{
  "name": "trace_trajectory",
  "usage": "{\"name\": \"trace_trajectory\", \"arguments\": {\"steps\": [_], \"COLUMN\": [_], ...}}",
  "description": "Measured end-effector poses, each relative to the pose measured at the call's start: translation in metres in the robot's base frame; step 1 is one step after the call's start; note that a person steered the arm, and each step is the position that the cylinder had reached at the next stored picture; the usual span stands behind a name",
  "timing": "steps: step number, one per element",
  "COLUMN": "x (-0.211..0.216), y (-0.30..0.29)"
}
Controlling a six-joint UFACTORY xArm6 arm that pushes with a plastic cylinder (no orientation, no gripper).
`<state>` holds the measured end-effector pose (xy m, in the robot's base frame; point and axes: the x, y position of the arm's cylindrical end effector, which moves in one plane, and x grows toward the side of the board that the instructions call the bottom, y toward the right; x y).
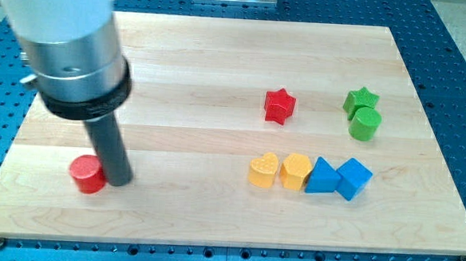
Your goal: Go to the top side of the heart
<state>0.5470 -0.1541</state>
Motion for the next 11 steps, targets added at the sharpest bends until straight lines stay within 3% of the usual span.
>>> {"name": "trace_trajectory", "arguments": {"steps": [2,3,4,5,7,9,11], "x": [0.0,-0.005,-0.021,-0.05,-0.041,-0.048,-0.093], "y": [-0.044,-0.028,0.077,0.094,0.097,0.201,0.246]}}
